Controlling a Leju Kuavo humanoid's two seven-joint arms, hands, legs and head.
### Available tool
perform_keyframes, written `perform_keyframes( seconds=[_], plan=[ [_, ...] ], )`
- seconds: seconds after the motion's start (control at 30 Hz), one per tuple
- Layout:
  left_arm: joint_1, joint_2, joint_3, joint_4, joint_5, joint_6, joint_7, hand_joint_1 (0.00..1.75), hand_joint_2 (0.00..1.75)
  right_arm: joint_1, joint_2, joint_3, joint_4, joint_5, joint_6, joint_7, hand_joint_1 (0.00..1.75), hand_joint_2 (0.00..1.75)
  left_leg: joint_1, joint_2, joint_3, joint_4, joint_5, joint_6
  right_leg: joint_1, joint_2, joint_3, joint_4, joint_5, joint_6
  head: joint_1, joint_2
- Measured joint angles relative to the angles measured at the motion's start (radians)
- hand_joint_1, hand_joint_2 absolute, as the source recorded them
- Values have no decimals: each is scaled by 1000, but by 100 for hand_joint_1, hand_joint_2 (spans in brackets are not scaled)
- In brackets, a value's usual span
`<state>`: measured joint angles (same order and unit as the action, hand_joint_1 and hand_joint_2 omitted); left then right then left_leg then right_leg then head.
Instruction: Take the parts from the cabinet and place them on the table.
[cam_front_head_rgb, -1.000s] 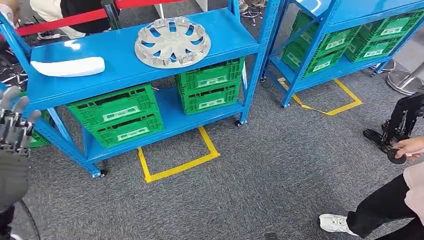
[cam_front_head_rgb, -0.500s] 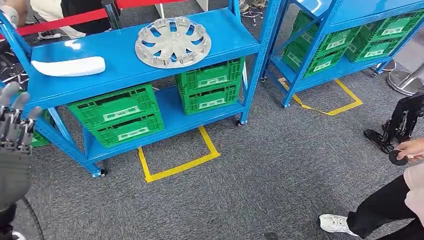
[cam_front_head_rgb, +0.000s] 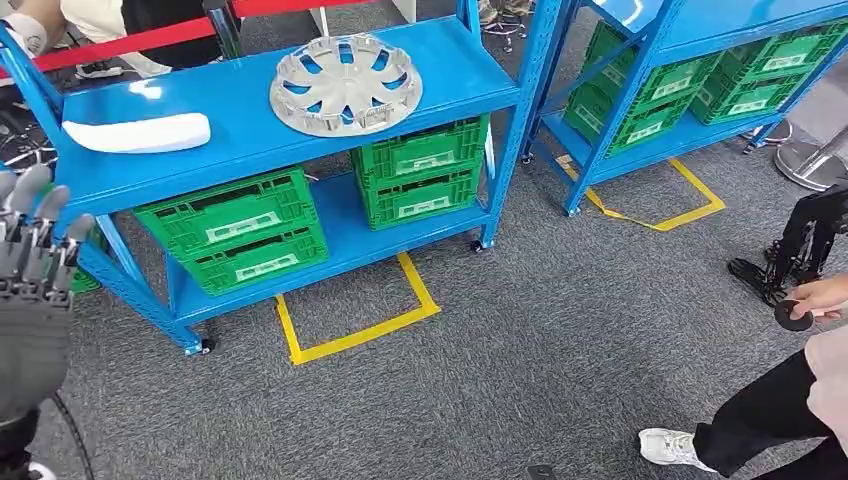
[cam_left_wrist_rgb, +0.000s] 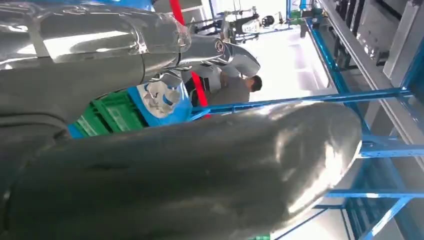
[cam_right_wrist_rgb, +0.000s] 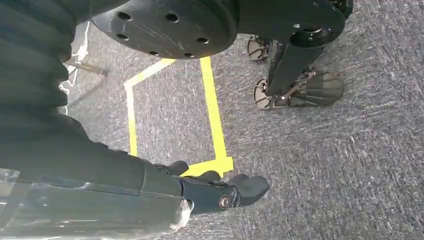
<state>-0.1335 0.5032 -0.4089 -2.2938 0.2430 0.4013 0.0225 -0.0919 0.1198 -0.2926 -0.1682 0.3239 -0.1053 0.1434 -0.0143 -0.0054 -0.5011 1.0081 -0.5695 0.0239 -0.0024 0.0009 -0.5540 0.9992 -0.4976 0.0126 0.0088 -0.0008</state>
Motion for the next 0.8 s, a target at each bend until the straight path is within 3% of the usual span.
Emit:
perform_keyframes(
  seconds=[0.13,0.2,0.23,0.3,0.33,0.37,0.4,0.47,0.5,0.53,0.63,0.7,0.73,0.8],
  plan=[
    [-1,1,-2,-1,0,0,1,0,0,0,2,0,0,0,0,0,0,175,-3,0,-1,-3,2,6,-4,0,0,-4,2,8,-3,0],
    [-2,2,-2,-7,0,0,1,0,0,-1,2,0,0,0,0,0,0,175,8,2,9,-18,11,17,-2,1,-7,20,-18,16,-2,0],
    [-5,2,-3,-8,0,0,1,0,0,-1,2,0,0,0,0,0,0,175,10,3,9,-19,11,18,-4,1,-32,75,-48,18,4,0],
    [-5,2,-5,-8,0,0,1,0,0,0,2,0,0,-1,0,0,0,175,9,2,11,-18,9,21,-7,1,-117,247,-116,22,8,0],
    [-5,2,-7,-8,0,0,1,0,0,0,2,0,0,-1,0,0,0,175,9,1,13,-18,8,21,-6,1,-149,304,-128,23,8,0],
    [-5,2,-10,-8,0,0,1,0,0,-2,2,0,0,-1,0,0,0,175,8,0,17,-18,4,20,-6,1,-162,317,-115,20,10,0],
    [-5,2,-11,-8,0,0,1,0,0,-4,1,0,0,-1,0,0,0,175,8,-2,23,-18,-1,18,-6,1,-151,280,-75,17,9,0],
    [-6,2,-14,-9,0,0,1,0,0,0,0,0,0,0,1,0,0,175,5,-5,42,-18,-13,14,-3,1,-88,120,32,1,12,0],
    [-6,2,-14,-10,0,0,1,0,0,2,0,0,0,0,2,0,0,175,6,-4,50,-19,-21,11,2,0,-59,57,51,-11,11,0],
    [-8,2,-14,-11,-1,0,1,0,0,1,-2,0,0,0,2,0,0,175,2,-4,43,-21,-25,4,8,-3,-52,54,41,-20,1,0],
    [-12,2,-15,-14,-1,0,1,0,0,-3,0,0,0,0,3,0,0,175,8,1,37,-26,-28,-10,12,-2,-42,19,13,-31,5,0],
    [-12,4,-14,-16,-1,0,1,0,0,1,3,0,0,0,3,0,0,175,6,4,48,-18,-42,-22,0,-2,-17,-12,15,-30,5,0],
    [-15,7,-14,-17,-2,0,0,0,0,0,2,0,0,0,3,1,0,175,10,3,23,33,-64,-26,-1,-2,-7,-20,13,-34,-6,0],
    [-15,8,-15,-16,-2,0,1,0,0,-1,2,0,0,0,3,1,0,175,18,2,-80,197,-122,-35,-3,-1,5,-23,4,-36,-15,0]
  ],
)
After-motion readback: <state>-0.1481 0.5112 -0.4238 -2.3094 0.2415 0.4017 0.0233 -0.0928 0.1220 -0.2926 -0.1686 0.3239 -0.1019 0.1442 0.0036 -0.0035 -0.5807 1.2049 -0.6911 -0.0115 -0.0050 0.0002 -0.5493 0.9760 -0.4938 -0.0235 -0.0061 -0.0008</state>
